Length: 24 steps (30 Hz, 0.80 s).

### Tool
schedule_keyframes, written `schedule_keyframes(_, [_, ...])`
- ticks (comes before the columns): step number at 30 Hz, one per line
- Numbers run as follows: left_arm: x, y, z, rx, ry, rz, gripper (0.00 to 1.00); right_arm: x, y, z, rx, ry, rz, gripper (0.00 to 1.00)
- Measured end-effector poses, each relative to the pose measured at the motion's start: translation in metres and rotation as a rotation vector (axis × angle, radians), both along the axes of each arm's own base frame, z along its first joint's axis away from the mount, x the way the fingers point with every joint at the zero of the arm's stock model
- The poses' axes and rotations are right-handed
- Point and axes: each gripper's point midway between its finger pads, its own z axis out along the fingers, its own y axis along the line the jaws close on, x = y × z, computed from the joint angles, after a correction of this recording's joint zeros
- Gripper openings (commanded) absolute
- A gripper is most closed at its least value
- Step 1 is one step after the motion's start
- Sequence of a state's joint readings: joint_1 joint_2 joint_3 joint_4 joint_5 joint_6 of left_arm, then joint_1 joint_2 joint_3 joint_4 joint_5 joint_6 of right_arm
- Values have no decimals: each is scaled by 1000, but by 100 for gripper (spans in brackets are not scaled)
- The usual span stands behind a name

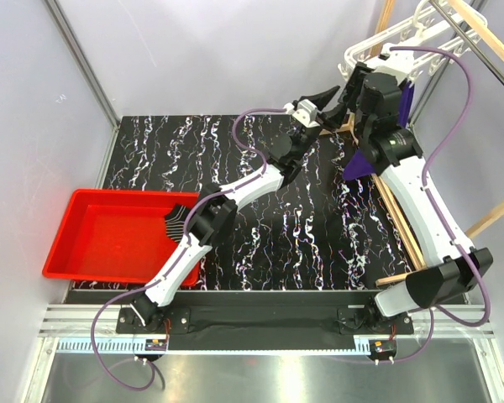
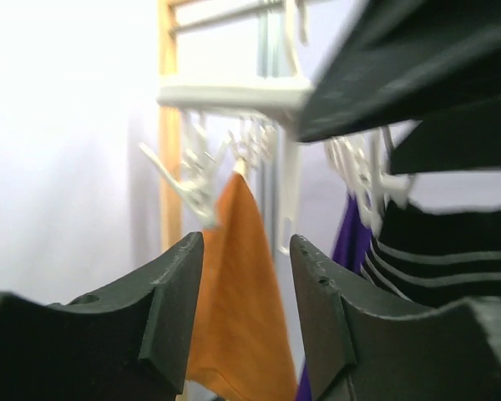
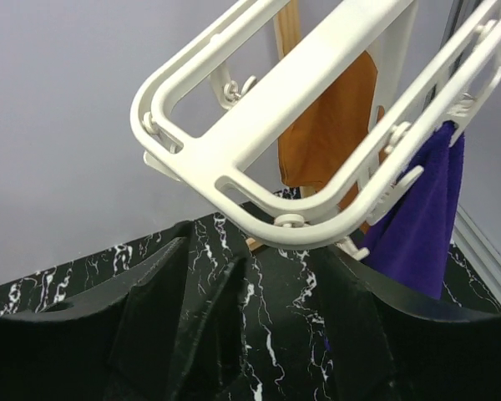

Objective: Clip the socks to the hanger
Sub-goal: Rotate the hanger at the clothesline.

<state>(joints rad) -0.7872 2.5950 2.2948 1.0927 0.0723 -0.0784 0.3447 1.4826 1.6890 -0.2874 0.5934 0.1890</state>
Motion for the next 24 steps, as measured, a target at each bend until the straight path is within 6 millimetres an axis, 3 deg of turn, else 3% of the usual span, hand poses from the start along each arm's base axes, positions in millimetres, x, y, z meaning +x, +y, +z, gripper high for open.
schedule_keyframes(11, [0, 20, 33, -160, -20, 75, 60, -45, -21, 24, 62, -66, -13, 68])
schedule_keyframes(16, [-3, 14, 28, -176, 2, 79, 60, -52, -29, 18, 57, -50, -21, 66])
schedule_keyframes(24, [-12, -2, 11, -159, 27, 52, 58, -59, -5, 19, 78, -20, 135, 68])
